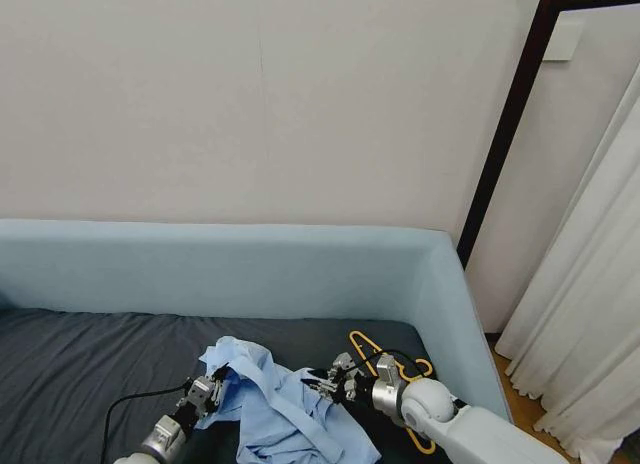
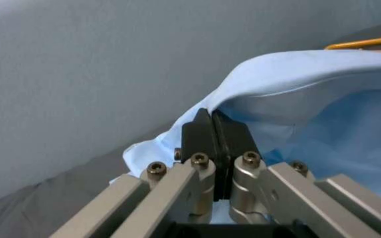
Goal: Pick up the clothes from the sofa and hang them on the clothes hanger.
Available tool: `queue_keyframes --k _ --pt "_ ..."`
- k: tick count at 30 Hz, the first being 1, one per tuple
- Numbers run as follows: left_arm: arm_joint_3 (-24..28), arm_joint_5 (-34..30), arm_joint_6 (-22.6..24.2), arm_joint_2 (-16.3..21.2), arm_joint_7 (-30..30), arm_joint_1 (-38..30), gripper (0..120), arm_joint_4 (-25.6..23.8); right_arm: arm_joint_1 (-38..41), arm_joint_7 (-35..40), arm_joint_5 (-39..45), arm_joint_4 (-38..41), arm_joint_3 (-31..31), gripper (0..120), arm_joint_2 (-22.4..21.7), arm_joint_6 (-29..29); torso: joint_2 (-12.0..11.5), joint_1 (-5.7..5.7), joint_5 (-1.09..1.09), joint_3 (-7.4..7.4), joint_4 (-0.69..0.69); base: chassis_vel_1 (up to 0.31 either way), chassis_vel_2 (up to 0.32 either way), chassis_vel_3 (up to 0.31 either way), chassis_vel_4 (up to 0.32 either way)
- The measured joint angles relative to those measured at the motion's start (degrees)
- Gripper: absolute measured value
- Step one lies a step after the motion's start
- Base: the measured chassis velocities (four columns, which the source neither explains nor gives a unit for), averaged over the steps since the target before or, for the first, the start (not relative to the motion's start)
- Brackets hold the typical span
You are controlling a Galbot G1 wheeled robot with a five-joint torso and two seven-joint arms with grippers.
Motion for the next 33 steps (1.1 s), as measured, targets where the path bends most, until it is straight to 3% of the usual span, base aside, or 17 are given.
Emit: queue_keyframes --k 3,10,15,18,27,33 --pt "-0.19 -1.17 -0.05 0.32 -0.61 -0.83 0 0.14 -1.59 14.82 -1.53 6.02 -0.27 59 -2.65 -2.46 0.00 0.00 0.00 0.00 0.01 0.000 0.000 0.000 0.000" --pt "-0.13 -2.39 0.00 0.60 -0.82 -2.10 0 -0.19 -6.67 23.23 -4.19 17.40 -2.53 82 -7.93 -8.28 0.00 0.00 0.00 0.00 -0.04 0.000 0.000 0.000 0.000" --pt "0.18 -3.24 0.38 1.05 -0.91 -3.01 0 -0.54 -8.61 32.66 -6.31 25.11 -5.65 98 -7.86 -18.71 0.00 0.00 -0.01 0.00 0.00 0.000 0.000 0.000 0.000" --pt "0.14 -3.92 0.69 1.15 -1.00 -3.44 0 -0.90 -8.90 38.61 -4.28 28.82 -8.81 100 -6.01 -23.72 0.00 0.00 -0.01 0.00 0.01 0.000 0.000 0.000 0.000" --pt "-0.44 -4.47 0.90 1.27 -1.18 -2.90 0 -1.80 -12.05 41.23 -4.76 27.69 -11.57 100 -1.86 -24.37 0.01 0.00 -0.01 0.00 0.00 0.000 0.000 0.000 0.000" --pt "-0.54 -4.74 1.19 1.28 -1.32 -2.84 0 -2.16 -13.41 50.09 -6.57 24.49 -13.10 100 1.91 -25.45 0.00 0.00 -0.01 0.00 -0.01 0.000 0.000 0.000 0.000"
